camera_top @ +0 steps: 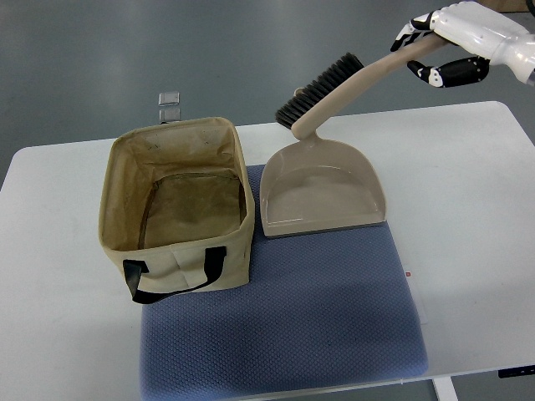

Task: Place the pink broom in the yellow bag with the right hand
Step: 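Lift the brush with the right hand and carry it over the basket, then lower the brush into the basket and open the right hand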

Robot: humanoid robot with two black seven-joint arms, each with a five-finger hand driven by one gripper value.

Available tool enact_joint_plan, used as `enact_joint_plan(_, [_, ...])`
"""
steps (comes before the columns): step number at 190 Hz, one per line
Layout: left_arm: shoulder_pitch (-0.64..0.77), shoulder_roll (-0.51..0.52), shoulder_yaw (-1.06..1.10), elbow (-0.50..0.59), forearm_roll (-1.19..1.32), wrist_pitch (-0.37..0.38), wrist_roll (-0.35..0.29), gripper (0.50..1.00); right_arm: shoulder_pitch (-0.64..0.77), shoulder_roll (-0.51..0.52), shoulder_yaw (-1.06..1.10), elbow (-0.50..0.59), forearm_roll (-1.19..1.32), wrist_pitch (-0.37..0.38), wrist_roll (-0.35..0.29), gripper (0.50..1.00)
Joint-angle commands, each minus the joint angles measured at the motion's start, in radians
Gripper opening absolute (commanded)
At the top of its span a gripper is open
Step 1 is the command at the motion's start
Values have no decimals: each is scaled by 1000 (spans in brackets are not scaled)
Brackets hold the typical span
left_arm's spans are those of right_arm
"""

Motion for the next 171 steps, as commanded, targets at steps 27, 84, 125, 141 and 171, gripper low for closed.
enact_joint_plan(27, [0,0,0,0,0,0,0,1000,85,219,-13,-1,-15,28,-49,500])
enact_joint_plan(84, [0,0,0,0,0,0,0,1000,94,406,-103,-2,-81,48,-78,500])
enact_joint_plan(125, [0,0,0,0,-1,0,0,1000,73,423,-100,-4,-67,34,-77,899])
enact_joint_plan(141, [0,0,0,0,-1,0,0,1000,59,421,-94,-4,-63,26,-72,917])
enact_joint_plan(171, [0,0,0,0,0,0,0,1000,48,398,-73,-4,-20,-23,-74,917])
